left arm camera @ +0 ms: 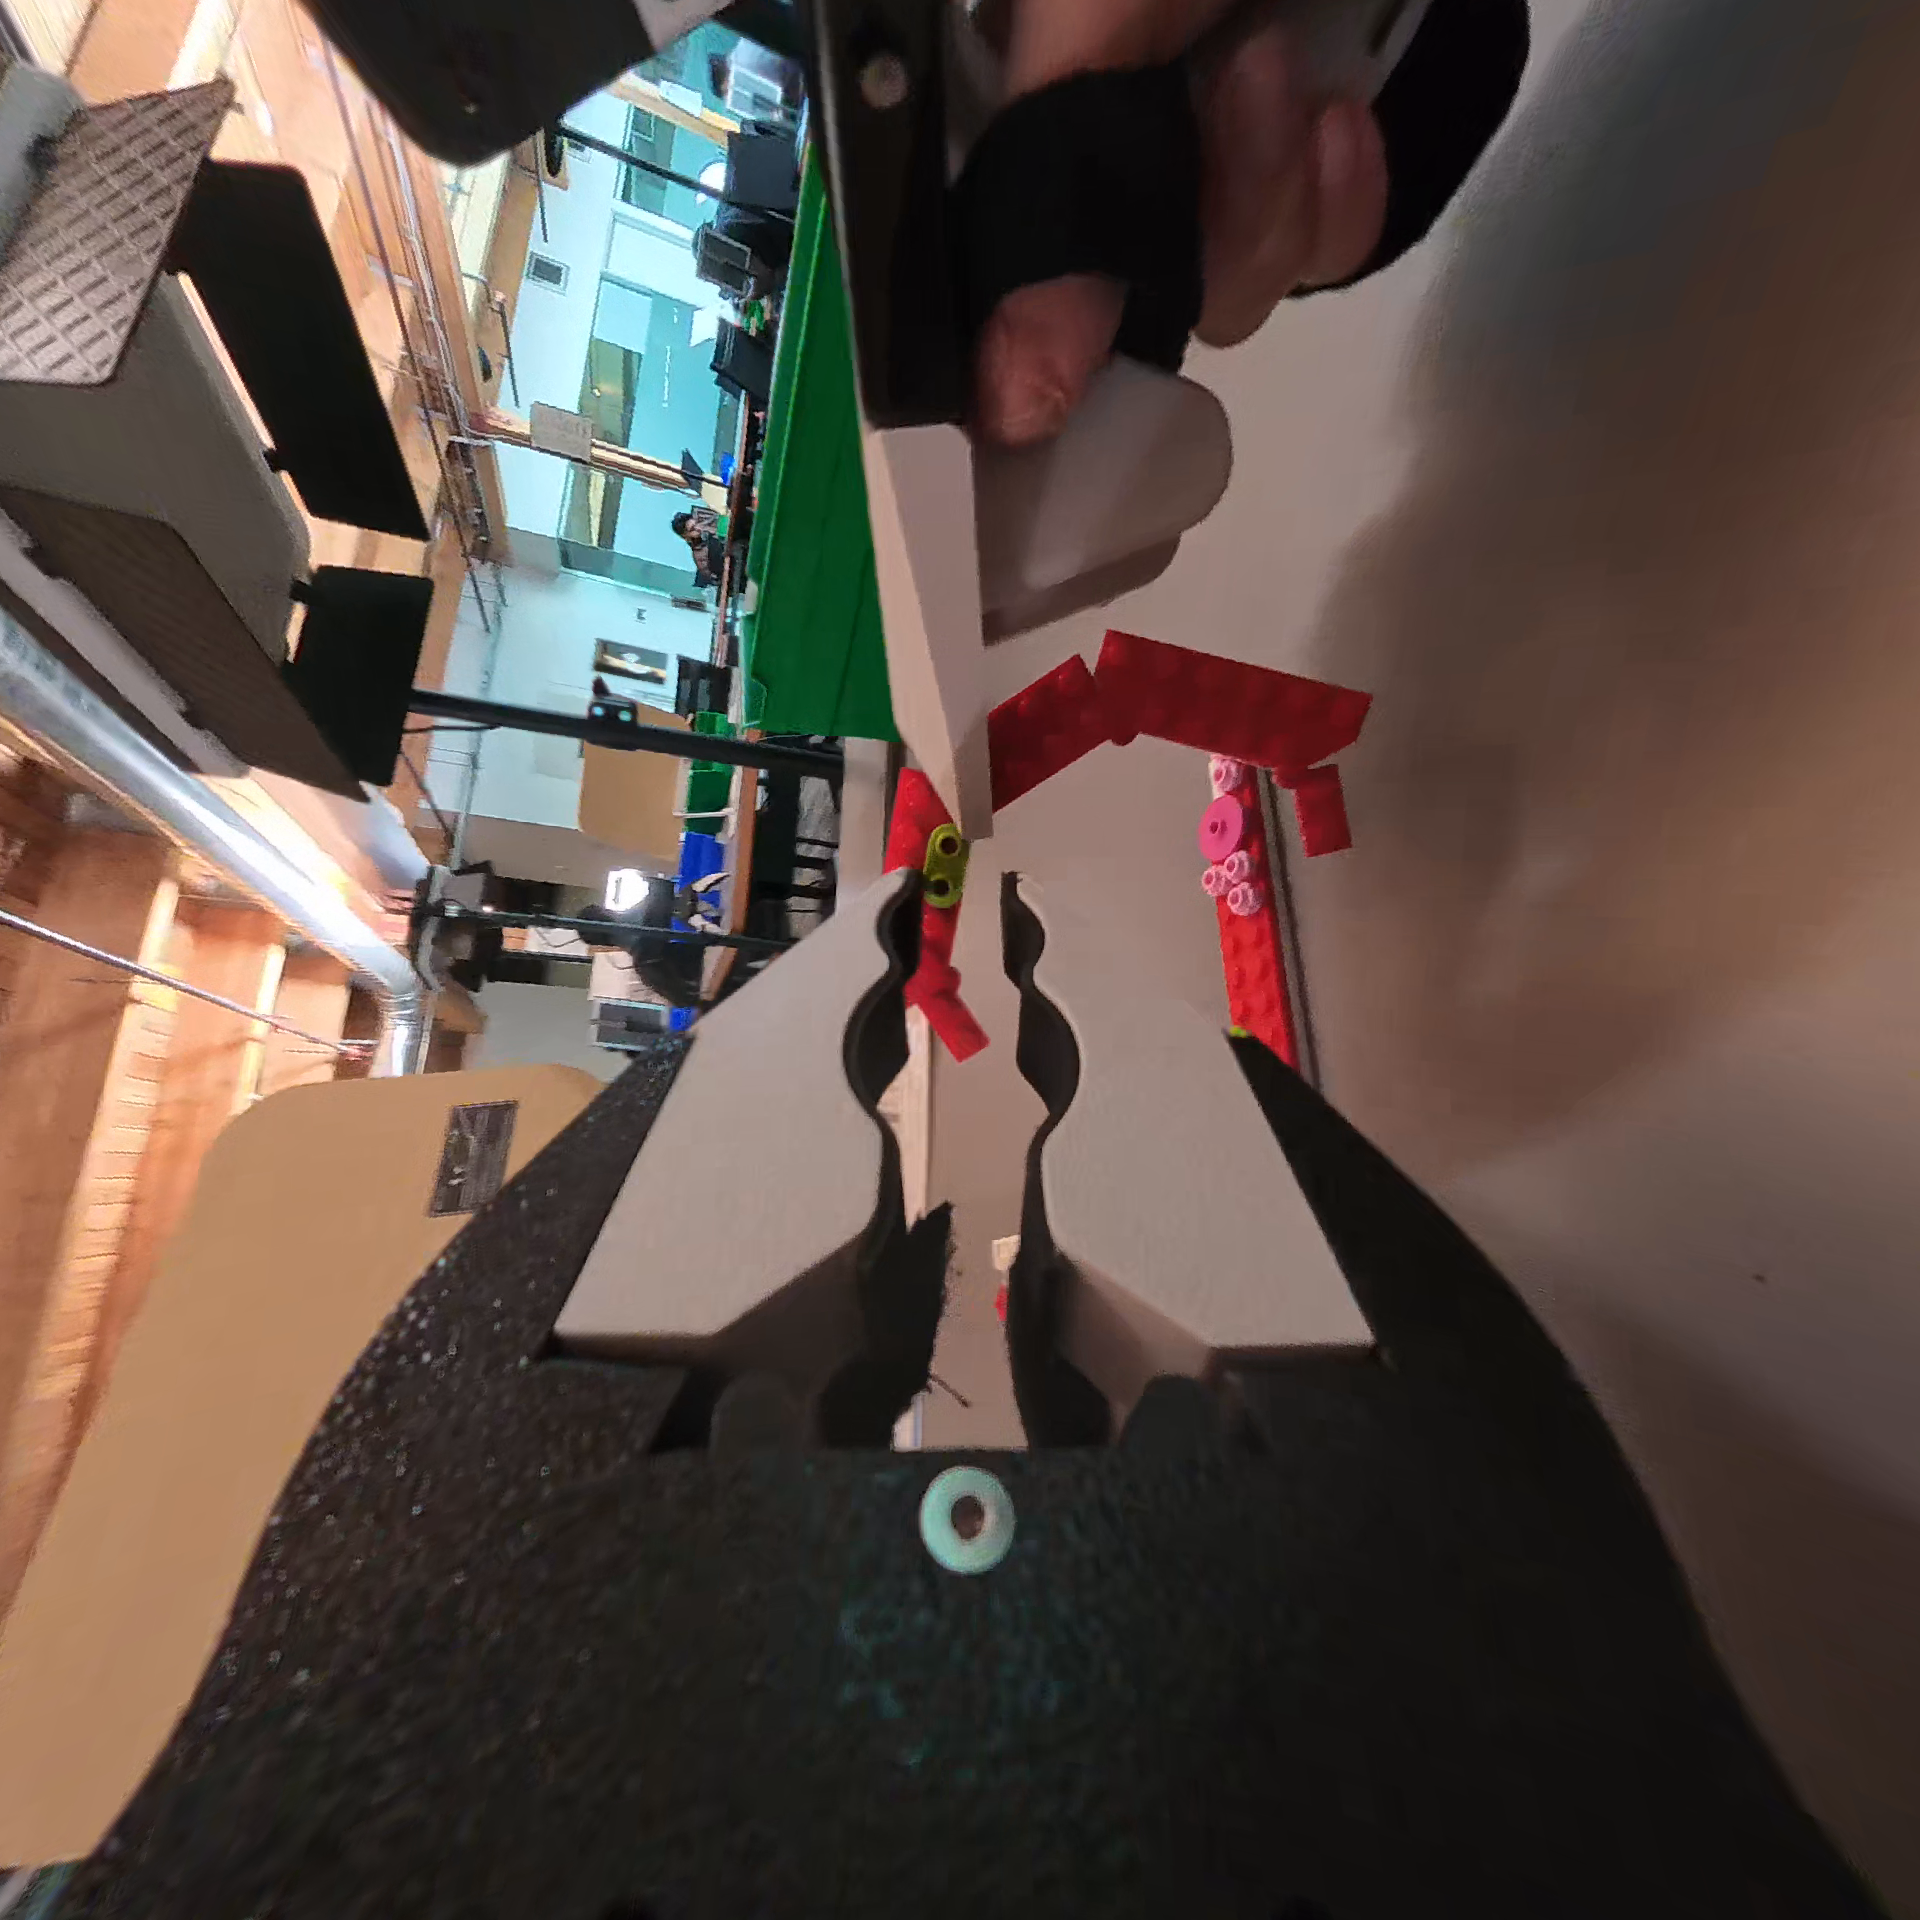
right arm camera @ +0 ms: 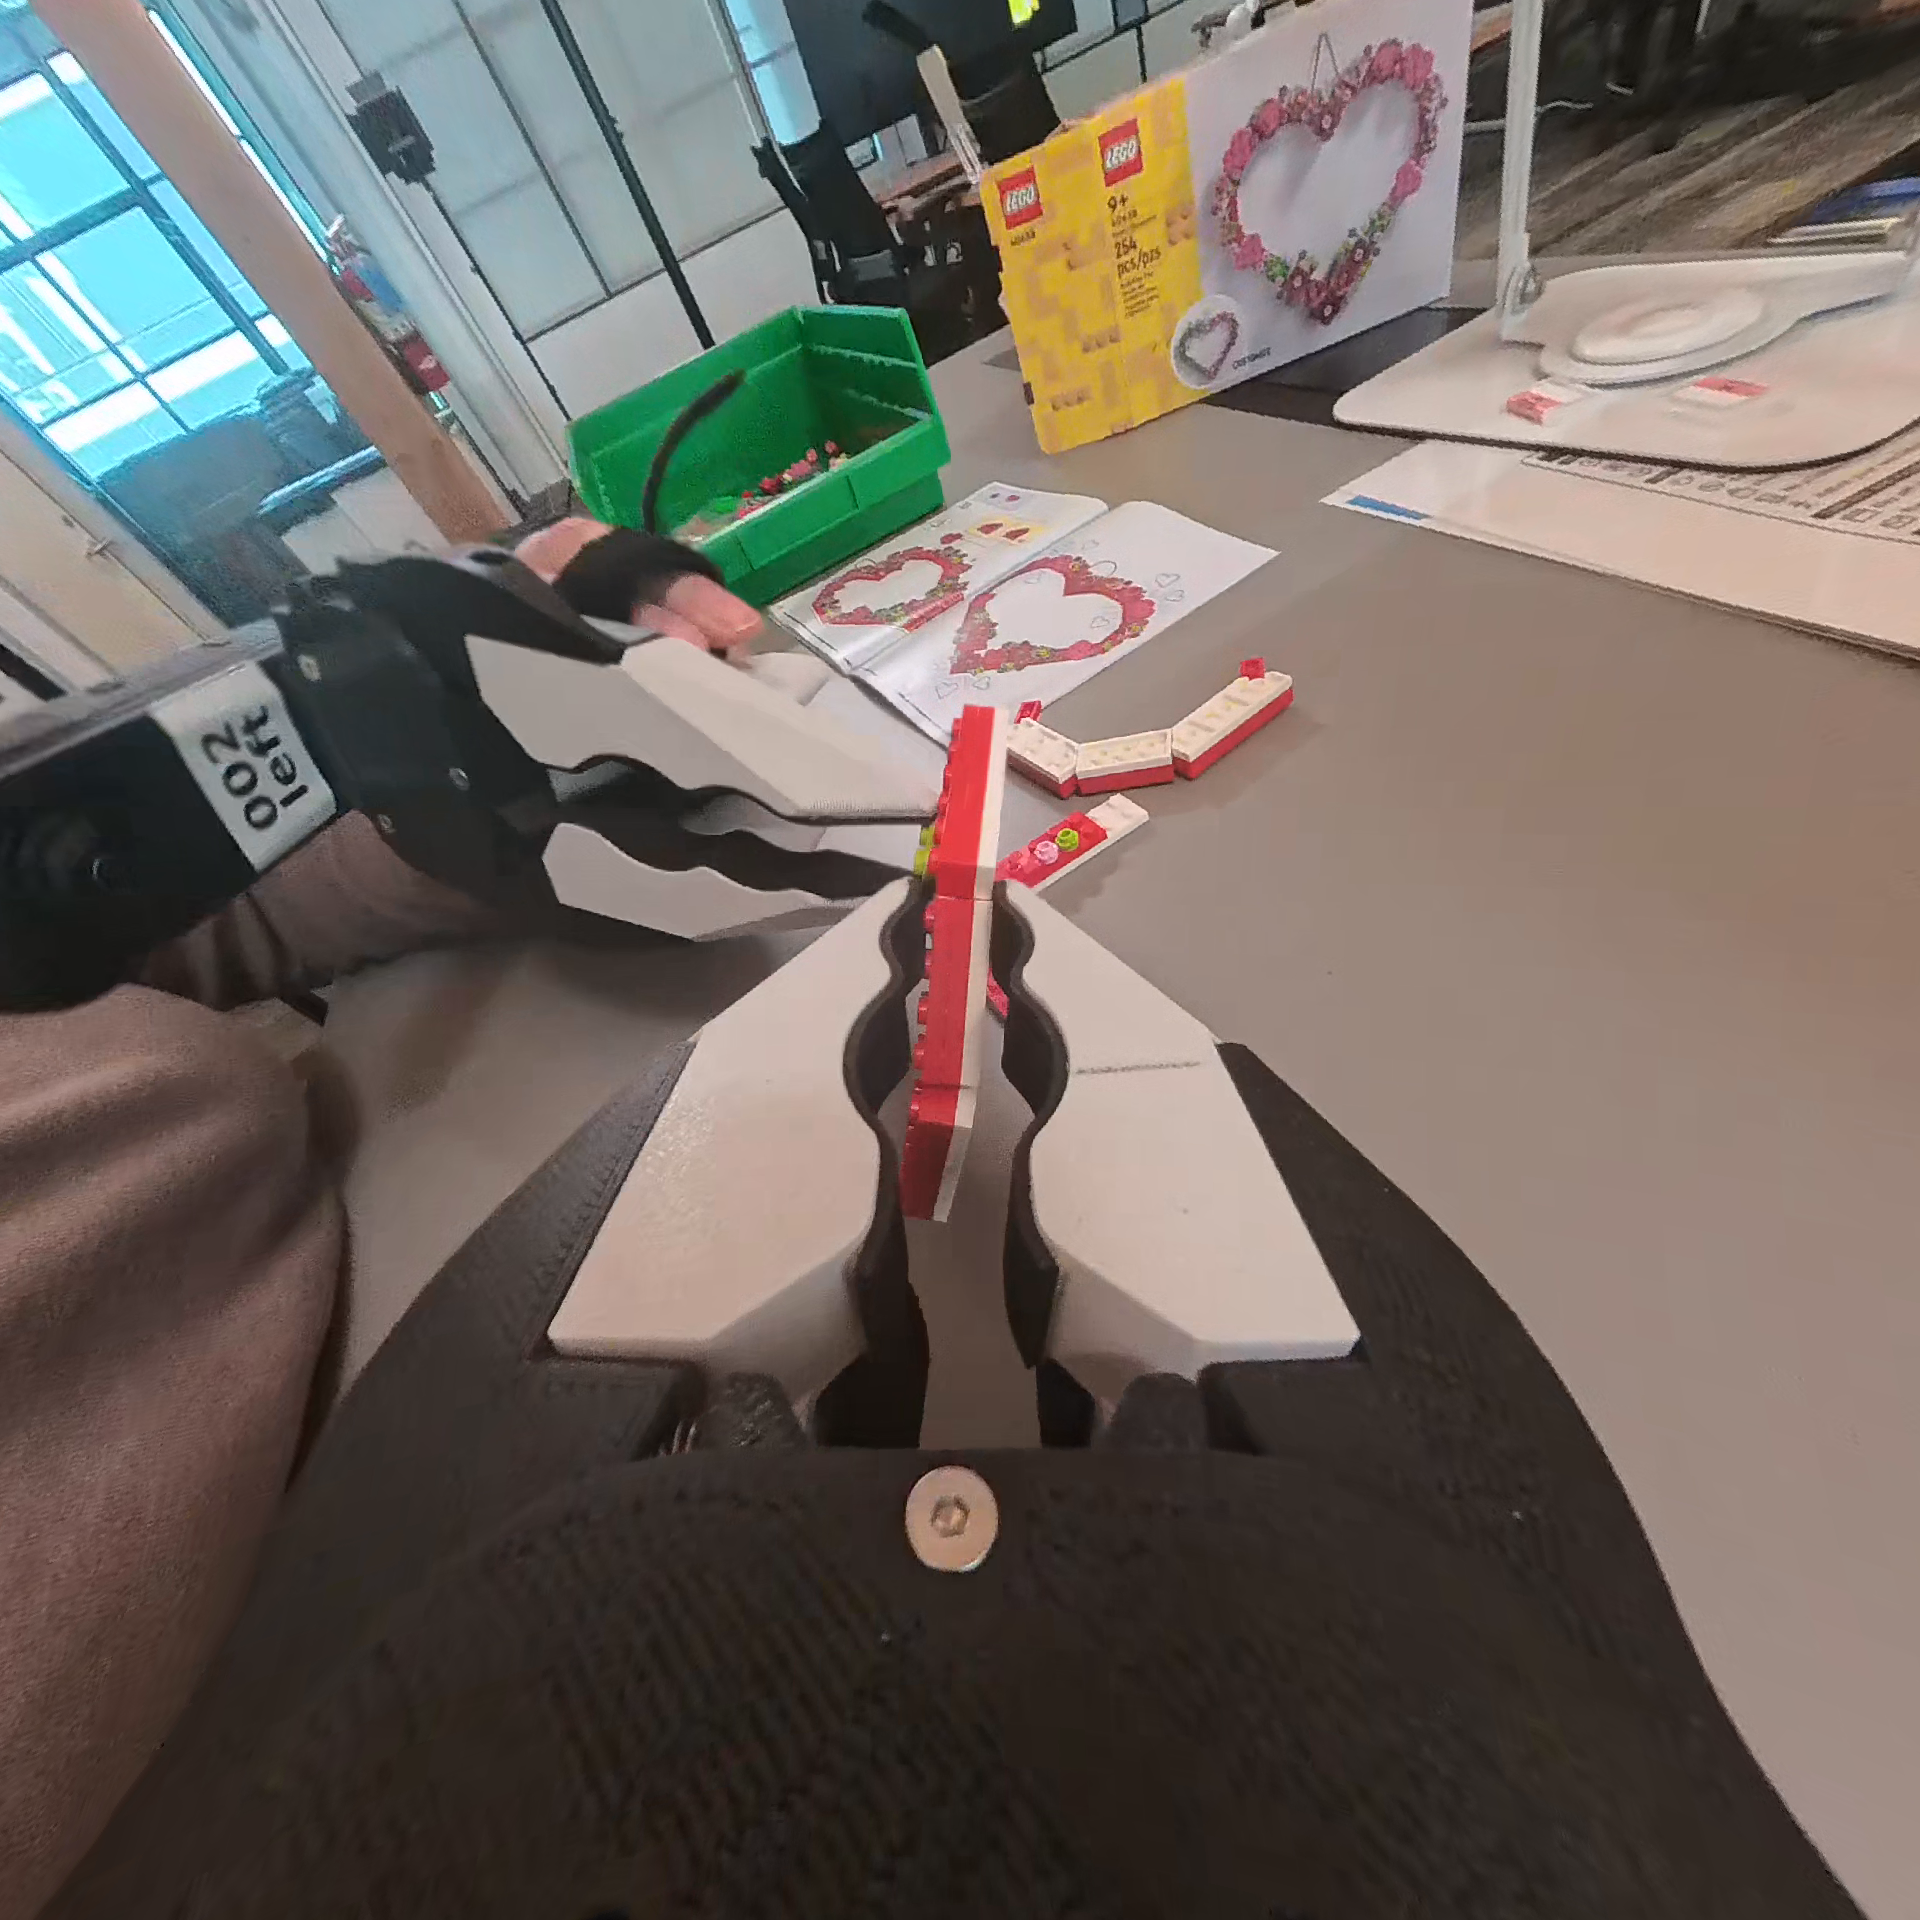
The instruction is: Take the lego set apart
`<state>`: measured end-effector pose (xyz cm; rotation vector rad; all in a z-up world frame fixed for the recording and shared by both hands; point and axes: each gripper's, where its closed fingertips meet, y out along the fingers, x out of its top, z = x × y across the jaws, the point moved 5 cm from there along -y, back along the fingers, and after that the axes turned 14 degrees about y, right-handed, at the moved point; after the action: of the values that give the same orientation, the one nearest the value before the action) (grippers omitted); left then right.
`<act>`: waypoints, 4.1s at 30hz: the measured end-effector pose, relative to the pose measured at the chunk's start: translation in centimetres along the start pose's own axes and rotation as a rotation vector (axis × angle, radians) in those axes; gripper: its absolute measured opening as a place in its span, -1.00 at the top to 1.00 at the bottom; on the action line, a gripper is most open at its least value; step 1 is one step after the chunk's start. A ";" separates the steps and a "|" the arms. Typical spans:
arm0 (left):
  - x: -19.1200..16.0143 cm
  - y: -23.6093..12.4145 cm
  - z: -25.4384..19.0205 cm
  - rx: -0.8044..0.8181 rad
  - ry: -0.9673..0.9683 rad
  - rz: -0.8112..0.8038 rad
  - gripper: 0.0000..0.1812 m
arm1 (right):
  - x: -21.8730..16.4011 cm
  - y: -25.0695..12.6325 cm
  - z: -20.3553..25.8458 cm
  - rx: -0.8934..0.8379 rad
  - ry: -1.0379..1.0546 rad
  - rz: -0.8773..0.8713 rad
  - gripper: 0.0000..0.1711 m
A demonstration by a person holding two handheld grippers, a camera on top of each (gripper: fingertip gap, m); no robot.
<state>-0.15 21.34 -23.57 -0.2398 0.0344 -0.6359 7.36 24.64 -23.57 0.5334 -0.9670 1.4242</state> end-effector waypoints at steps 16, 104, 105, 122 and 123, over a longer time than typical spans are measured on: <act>0.4 -0.1 -0.2 -0.023 0.061 0.065 1.00 | -0.3 0.2 0.1 -0.056 -0.146 0.060 0.87; -33.6 -30.0 -0.3 0.160 -1.623 1.114 0.08 | 2.4 -2.7 2.1 -0.375 -0.738 -0.390 0.87; -33.7 -30.2 -0.6 0.149 -1.650 1.121 0.04 | 2.4 -2.7 2.0 -0.371 -0.726 -0.390 0.87; -32.2 -35.5 -3.9 -0.359 -1.680 1.549 -0.38 | 1.9 -1.9 1.6 -0.335 -0.702 -0.346 0.87; -32.2 -35.4 -3.4 -0.344 -1.666 1.548 -0.35 | 1.9 -1.9 1.6 -0.335 -0.703 -0.345 0.87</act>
<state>-47.12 12.17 -20.02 -0.8734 -1.1766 1.2474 8.62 24.17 -20.73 0.9233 -1.5457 0.7360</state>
